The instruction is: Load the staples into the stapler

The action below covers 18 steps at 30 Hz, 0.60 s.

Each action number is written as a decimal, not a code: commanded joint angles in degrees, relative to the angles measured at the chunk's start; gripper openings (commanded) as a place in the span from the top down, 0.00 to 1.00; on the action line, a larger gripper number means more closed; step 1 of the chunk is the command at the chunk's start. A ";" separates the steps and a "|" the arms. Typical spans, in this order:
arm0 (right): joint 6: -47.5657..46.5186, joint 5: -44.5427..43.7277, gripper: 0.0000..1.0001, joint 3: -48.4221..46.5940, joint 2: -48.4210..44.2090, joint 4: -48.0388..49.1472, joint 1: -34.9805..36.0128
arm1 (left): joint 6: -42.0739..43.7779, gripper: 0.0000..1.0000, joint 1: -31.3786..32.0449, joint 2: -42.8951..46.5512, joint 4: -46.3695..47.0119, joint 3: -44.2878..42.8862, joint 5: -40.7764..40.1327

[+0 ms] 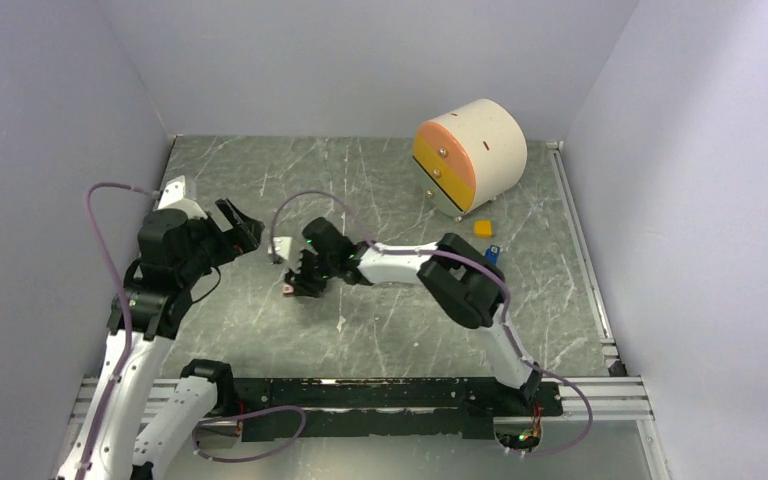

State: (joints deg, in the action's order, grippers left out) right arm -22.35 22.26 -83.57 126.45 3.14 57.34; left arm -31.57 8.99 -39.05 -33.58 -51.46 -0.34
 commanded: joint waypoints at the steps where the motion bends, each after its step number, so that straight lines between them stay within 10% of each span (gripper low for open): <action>1: -3.39 3.07 0.60 10.19 -4.61 -8.85 -5.74 | -0.39 0.03 0.15 -3.75 -3.67 -0.12 3.53; 7: -6.41 -0.03 0.58 16.73 -7.05 -12.80 -7.02 | -1.23 0.03 0.13 -8.03 -0.74 2.56 8.58; 12: -6.57 0.08 0.35 17.09 -7.52 -13.00 -7.23 | -1.78 0.03 0.14 -10.53 1.50 5.81 12.49; 18: -7.86 2.62 0.43 18.22 -9.25 -9.69 -7.30 | -1.46 0.03 0.14 -13.25 3.19 11.77 16.55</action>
State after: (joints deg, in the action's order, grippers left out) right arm -27.18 25.71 -69.10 115.79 0.47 49.93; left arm -33.23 9.02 -50.70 -32.42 -41.89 11.42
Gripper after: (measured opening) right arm 0.614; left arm 0.970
